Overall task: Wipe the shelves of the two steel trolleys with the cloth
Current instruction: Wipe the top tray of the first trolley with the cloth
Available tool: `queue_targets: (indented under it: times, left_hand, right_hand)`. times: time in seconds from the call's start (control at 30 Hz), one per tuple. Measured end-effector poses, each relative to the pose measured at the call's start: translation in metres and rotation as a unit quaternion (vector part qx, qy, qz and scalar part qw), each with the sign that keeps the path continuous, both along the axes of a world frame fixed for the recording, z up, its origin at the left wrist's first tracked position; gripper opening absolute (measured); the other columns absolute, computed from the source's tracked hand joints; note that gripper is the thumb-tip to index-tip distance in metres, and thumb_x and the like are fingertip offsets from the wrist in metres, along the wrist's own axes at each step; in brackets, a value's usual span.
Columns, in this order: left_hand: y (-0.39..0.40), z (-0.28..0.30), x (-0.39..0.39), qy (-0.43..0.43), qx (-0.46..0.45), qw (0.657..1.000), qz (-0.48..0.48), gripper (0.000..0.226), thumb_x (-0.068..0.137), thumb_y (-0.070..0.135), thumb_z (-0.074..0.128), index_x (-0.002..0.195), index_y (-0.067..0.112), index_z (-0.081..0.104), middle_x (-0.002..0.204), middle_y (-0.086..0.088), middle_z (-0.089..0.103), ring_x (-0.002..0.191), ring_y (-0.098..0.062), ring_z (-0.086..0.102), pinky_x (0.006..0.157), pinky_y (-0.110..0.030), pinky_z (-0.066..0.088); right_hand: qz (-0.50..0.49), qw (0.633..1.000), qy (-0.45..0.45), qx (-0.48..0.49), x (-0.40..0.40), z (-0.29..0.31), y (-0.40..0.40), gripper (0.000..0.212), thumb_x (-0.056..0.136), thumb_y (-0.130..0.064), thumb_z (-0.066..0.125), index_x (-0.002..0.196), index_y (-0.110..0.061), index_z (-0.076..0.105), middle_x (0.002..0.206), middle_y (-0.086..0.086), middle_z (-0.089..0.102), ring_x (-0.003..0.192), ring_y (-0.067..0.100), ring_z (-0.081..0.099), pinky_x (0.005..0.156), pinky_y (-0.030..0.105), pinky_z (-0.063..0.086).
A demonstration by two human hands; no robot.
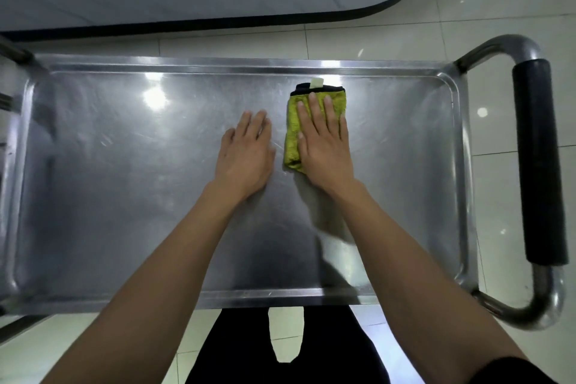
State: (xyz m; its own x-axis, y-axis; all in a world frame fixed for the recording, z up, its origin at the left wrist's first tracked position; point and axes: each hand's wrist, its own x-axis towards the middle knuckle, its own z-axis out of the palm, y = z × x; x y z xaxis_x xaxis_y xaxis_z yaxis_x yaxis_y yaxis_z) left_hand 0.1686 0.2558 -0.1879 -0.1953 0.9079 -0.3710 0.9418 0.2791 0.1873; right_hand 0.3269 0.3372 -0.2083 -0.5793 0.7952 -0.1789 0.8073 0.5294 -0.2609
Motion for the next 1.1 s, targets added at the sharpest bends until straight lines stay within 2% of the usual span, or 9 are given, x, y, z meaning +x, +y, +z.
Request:
queue_targets:
  times: [0.17,0.33,0.4,0.5,0.6,0.7,0.8,0.93,1.1]
  left_hand:
    - [0.011,0.000,0.017,0.014,-0.034,0.999,0.024,0.070,0.105,0.045,0.033,0.159,0.009,0.007,0.168,-0.005,-0.004,0.154,-0.029,-0.008,0.122,-0.054,0.013]
    - [0.027,0.012,0.060,0.015,-0.006,1.000,-0.004,0.058,0.099,0.032,0.054,0.151,0.021,0.034,0.162,-0.008,0.018,0.150,-0.031,0.011,0.113,-0.060,0.028]
    - [0.026,0.014,0.082,0.016,-0.015,1.000,-0.015,0.051,0.100,0.029,0.053,0.148,0.020,0.040,0.160,-0.007,0.024,0.147,-0.031,0.017,0.111,-0.059,0.032]
    - [0.021,0.010,0.099,0.028,-0.028,0.999,0.004,0.050,0.103,0.027,0.044,0.151,0.018,0.033,0.165,-0.007,0.015,0.151,-0.031,0.012,0.114,-0.058,0.028]
    - [0.018,0.008,0.100,0.036,-0.031,0.999,0.004,0.053,0.105,0.030,0.039,0.155,0.019,0.028,0.167,-0.005,0.010,0.153,-0.030,0.008,0.117,-0.057,0.024]
    - [0.015,0.006,0.100,0.061,-0.024,0.998,0.002,0.051,0.103,0.032,0.040,0.152,0.020,0.031,0.164,-0.004,0.014,0.150,-0.031,0.012,0.109,-0.060,0.033]
    - [0.010,0.007,0.105,0.071,-0.022,0.997,0.007,0.048,0.100,0.029,0.042,0.147,0.019,0.033,0.159,-0.006,0.017,0.146,-0.039,0.014,0.102,-0.064,0.036]
    - [0.001,0.006,0.107,0.061,-0.027,0.998,0.024,0.049,0.102,0.027,0.039,0.149,0.022,0.028,0.161,-0.009,0.014,0.149,-0.040,0.007,0.110,-0.066,0.027]
    - [-0.015,0.009,0.090,0.026,-0.022,0.999,-0.014,0.055,0.103,0.037,0.041,0.154,0.024,0.025,0.164,-0.009,0.012,0.152,-0.035,0.006,0.117,-0.059,0.023]
  right_hand:
    - [-0.052,0.998,-0.016,-0.003,0.081,-0.001,0.032,0.060,0.106,-0.034,0.023,0.162,-0.024,0.002,0.169,-0.002,-0.008,0.155,0.022,-0.014,0.125,0.051,0.001]
    - [-0.103,0.994,-0.028,-0.007,0.173,0.001,0.069,0.061,0.103,-0.039,0.014,0.161,-0.025,0.002,0.169,-0.002,-0.007,0.155,0.022,-0.012,0.125,0.051,-0.003]
    - [-0.107,0.994,-0.035,-0.002,0.195,0.001,0.078,0.061,0.103,-0.040,0.013,0.161,-0.025,0.003,0.169,-0.001,-0.006,0.155,0.023,-0.011,0.125,0.052,-0.001]
    - [-0.110,0.993,-0.032,-0.001,0.215,0.002,0.086,0.061,0.103,-0.039,0.014,0.161,-0.024,0.004,0.169,0.000,-0.004,0.155,0.025,-0.010,0.125,0.053,0.002]
    - [-0.106,0.994,-0.026,-0.009,0.220,0.003,0.087,0.059,0.106,-0.037,0.018,0.161,-0.024,0.003,0.169,0.000,-0.006,0.155,0.025,-0.011,0.124,0.054,0.002]
    - [-0.124,0.992,-0.023,-0.016,0.213,0.000,0.081,0.059,0.106,-0.037,0.019,0.161,-0.025,0.001,0.169,0.000,-0.009,0.154,0.026,-0.014,0.124,0.053,-0.005]
    - [-0.131,0.991,-0.027,-0.013,0.206,-0.004,0.071,0.060,0.105,-0.038,0.017,0.161,-0.026,0.000,0.169,0.000,-0.010,0.154,0.026,-0.015,0.124,0.054,-0.005]
    - [-0.118,0.993,-0.027,-0.005,0.190,-0.005,0.048,0.059,0.106,-0.039,0.018,0.161,-0.026,0.001,0.169,0.000,-0.008,0.154,0.027,-0.014,0.123,0.056,-0.004]
    - [-0.074,0.997,-0.021,-0.009,0.142,-0.002,-0.003,0.061,0.107,-0.044,0.021,0.161,-0.028,-0.001,0.168,-0.001,-0.012,0.154,0.026,-0.017,0.123,0.054,-0.006]
